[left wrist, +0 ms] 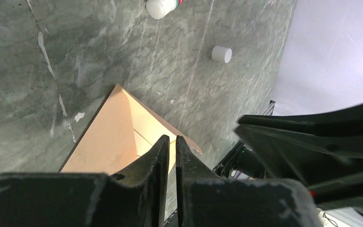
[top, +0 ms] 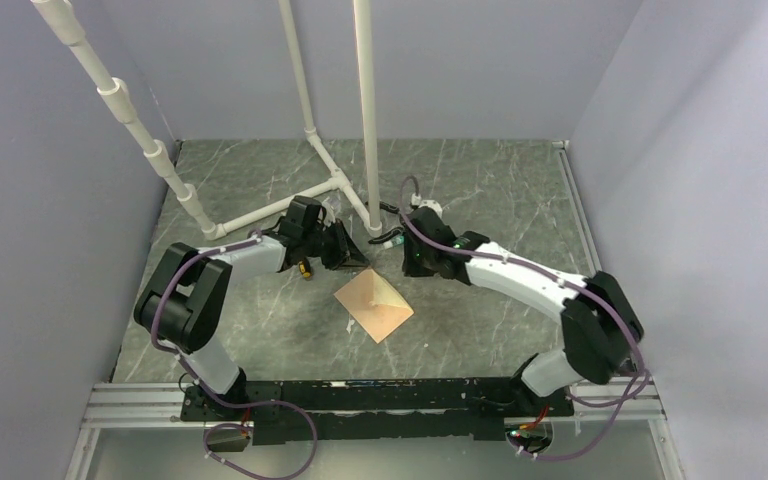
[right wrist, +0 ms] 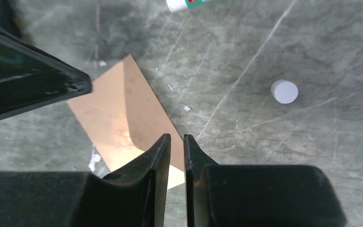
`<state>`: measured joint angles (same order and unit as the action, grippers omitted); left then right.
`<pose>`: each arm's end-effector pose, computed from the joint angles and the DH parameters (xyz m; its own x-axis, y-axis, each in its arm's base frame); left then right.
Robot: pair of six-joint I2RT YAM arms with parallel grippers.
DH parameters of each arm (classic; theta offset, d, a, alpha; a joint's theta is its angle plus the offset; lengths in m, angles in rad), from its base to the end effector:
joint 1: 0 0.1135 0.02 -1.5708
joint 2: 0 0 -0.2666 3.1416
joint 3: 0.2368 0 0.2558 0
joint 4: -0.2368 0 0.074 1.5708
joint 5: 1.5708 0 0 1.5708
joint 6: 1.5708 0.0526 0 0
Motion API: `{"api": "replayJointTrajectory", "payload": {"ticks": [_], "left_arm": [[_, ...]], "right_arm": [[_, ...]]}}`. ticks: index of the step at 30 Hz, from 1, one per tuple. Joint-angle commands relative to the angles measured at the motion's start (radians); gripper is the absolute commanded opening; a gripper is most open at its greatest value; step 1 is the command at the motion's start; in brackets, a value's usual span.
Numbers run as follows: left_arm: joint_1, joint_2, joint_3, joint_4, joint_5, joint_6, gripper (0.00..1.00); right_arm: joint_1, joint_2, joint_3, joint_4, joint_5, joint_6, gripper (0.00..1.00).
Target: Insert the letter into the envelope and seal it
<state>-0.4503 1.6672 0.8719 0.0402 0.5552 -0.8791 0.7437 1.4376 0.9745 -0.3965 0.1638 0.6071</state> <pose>0.3022 -0.1769 0.1620 -0.9446 -0.2703 -0.1862 -0.0189 0.6112 -0.7913 0.2384 0.2077 0.2250 -0.7943 0.0341 -0.6066 -0.1662 0.9482 0.2709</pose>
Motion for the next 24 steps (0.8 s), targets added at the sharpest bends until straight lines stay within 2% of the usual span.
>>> {"api": "replayJointTrajectory", "payload": {"ticks": [1,5,11,24], "left_arm": [[0.001,-0.013,0.027,0.046,0.004,-0.013,0.18],[0.001,0.014,0.046,0.047,0.012,-0.031,0.19],[-0.001,0.038,0.060,0.038,0.018,-0.044,0.19],[0.000,0.100,0.055,0.060,0.052,-0.065,0.14]], "right_arm": [[0.006,0.100,0.082,-0.070,-0.037,0.016,0.20],[0.008,0.183,0.105,-0.037,-0.120,-0.033,0.20],[0.051,0.214,0.068,0.043,-0.194,-0.139,0.24],[0.145,0.346,0.084,-0.002,-0.064,-0.249,0.27]]}}
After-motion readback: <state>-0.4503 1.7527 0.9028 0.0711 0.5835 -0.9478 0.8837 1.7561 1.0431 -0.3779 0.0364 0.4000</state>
